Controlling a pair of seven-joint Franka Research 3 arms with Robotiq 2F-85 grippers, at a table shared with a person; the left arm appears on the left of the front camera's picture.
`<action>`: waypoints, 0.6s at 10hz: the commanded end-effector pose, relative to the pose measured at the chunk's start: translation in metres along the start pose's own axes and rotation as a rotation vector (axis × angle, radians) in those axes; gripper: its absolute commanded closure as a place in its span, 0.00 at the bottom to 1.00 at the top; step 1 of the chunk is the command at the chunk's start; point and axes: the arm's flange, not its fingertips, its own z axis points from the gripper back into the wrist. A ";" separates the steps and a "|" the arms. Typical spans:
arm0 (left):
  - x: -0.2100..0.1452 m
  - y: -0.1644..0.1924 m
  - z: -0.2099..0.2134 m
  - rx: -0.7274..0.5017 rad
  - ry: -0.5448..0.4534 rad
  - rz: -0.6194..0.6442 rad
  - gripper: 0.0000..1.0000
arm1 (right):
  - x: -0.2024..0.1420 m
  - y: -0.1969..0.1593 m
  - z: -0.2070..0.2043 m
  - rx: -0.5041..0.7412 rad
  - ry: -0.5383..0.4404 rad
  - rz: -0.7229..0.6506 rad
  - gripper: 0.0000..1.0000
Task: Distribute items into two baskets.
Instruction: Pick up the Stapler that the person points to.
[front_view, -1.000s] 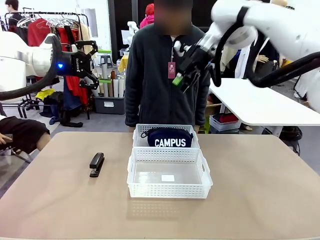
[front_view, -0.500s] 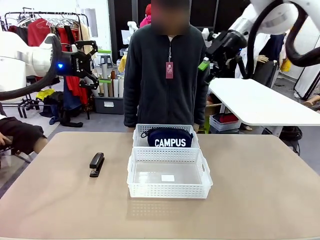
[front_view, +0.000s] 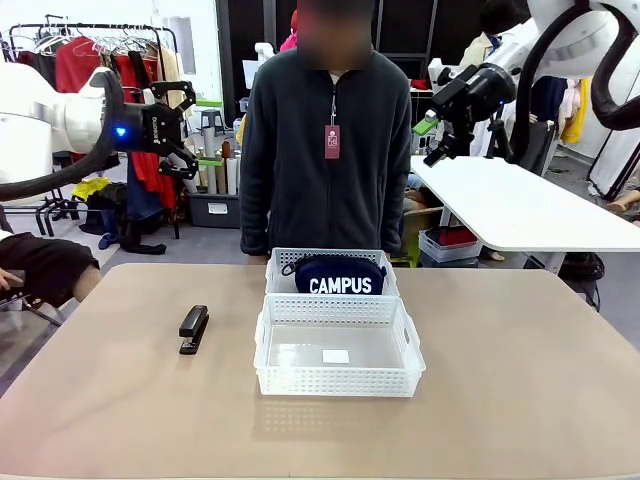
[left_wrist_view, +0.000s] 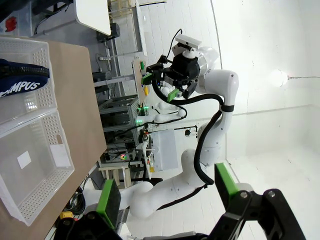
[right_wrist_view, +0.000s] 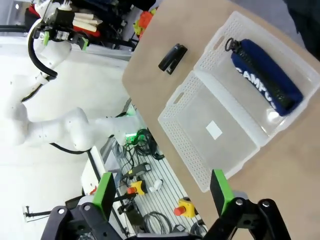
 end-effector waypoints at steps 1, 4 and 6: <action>-0.002 -0.001 0.001 0.006 0.000 -0.004 0.00 | 0.004 0.005 -0.001 -0.015 0.019 0.014 0.00; -0.002 -0.001 0.001 0.006 0.000 -0.004 0.00 | -0.004 -0.001 0.010 0.142 -0.104 -0.162 0.00; -0.002 -0.001 0.001 0.006 0.000 -0.004 0.00 | -0.022 -0.009 0.039 0.259 -0.267 -0.257 0.00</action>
